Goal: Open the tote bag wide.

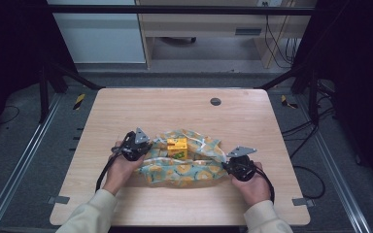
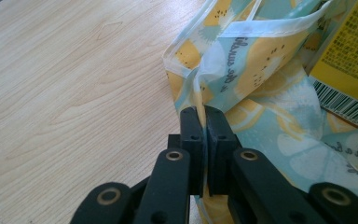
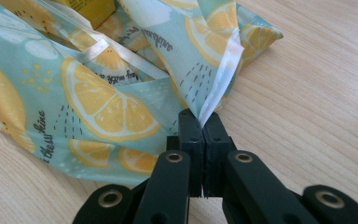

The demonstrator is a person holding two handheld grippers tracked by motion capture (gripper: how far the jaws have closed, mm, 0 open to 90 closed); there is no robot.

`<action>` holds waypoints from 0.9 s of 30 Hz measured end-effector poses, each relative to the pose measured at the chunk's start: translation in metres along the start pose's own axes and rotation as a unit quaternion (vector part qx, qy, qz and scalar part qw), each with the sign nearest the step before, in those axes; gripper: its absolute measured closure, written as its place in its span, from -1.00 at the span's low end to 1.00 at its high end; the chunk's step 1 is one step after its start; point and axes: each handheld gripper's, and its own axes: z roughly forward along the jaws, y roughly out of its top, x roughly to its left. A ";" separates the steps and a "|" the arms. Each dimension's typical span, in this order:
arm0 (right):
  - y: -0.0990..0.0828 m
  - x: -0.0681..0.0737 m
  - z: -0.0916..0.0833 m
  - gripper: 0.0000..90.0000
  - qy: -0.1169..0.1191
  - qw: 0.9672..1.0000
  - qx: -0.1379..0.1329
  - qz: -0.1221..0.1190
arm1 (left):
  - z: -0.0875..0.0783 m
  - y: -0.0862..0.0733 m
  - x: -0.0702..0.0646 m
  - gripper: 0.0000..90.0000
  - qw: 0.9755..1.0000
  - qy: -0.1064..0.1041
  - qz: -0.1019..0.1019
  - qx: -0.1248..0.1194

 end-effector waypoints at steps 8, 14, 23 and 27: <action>0.001 -0.001 0.000 0.99 -0.017 1.000 0.006 -0.008 | 0.002 0.000 0.001 0.97 1.000 -0.006 0.000 0.012; 0.001 -0.002 0.001 0.99 -0.022 1.000 0.011 -0.009 | 0.005 -0.001 0.001 0.97 1.000 -0.011 -0.007 0.022; 0.000 -0.004 0.007 0.99 -0.021 1.000 0.021 -0.001 | 0.008 -0.002 0.000 0.97 0.999 -0.014 -0.007 0.034; -0.001 -0.005 0.009 0.99 -0.019 0.999 0.027 0.004 | 0.009 -0.003 -0.001 0.98 0.999 -0.015 0.000 0.039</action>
